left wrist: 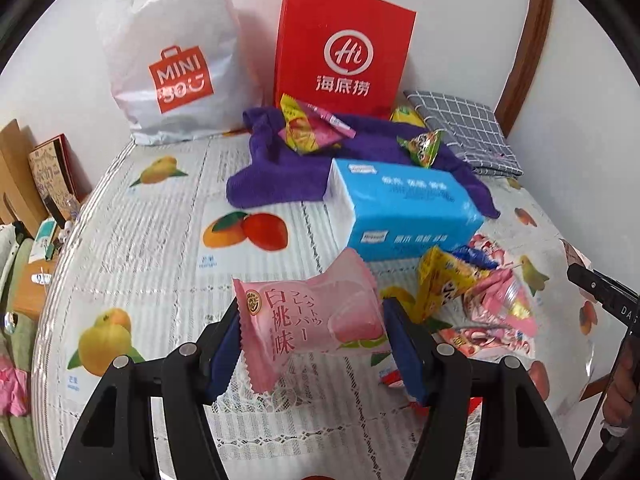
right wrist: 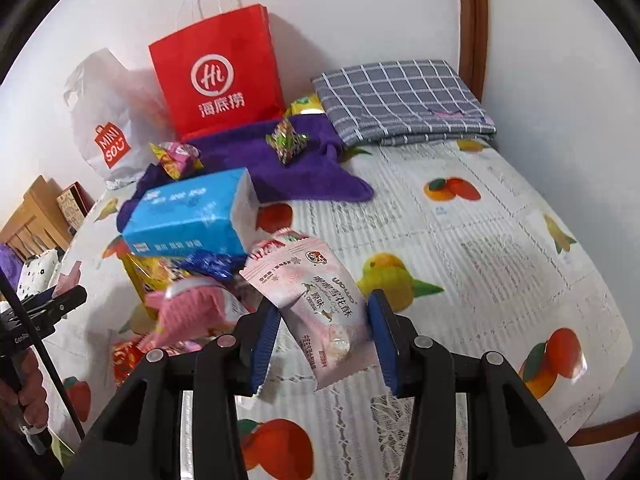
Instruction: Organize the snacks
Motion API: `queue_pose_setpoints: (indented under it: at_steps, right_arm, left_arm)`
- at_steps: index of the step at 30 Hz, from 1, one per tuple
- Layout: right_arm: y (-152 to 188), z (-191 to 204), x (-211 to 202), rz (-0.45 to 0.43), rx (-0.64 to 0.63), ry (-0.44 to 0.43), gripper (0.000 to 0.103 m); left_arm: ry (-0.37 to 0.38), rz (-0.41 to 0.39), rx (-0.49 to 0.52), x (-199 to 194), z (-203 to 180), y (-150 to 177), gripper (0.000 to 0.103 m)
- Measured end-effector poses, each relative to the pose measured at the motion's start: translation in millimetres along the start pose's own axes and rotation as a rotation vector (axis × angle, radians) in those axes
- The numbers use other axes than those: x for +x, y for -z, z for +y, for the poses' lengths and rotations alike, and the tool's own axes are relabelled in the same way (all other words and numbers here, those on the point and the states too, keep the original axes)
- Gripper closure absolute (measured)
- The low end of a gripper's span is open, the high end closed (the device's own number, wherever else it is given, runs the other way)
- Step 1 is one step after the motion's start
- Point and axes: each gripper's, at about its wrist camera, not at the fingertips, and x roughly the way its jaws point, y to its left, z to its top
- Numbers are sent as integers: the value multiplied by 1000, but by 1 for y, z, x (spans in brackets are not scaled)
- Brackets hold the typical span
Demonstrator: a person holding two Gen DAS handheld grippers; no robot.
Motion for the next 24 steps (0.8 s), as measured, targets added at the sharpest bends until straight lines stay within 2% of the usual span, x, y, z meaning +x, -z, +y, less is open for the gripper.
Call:
queue_pose_setpoints:
  at_steps: [24]
  right_arm:
    - [-48, 14, -26, -108, -23, -45, 59]
  left_arm:
    - [30, -35, 26, -6, -22, -52, 38]
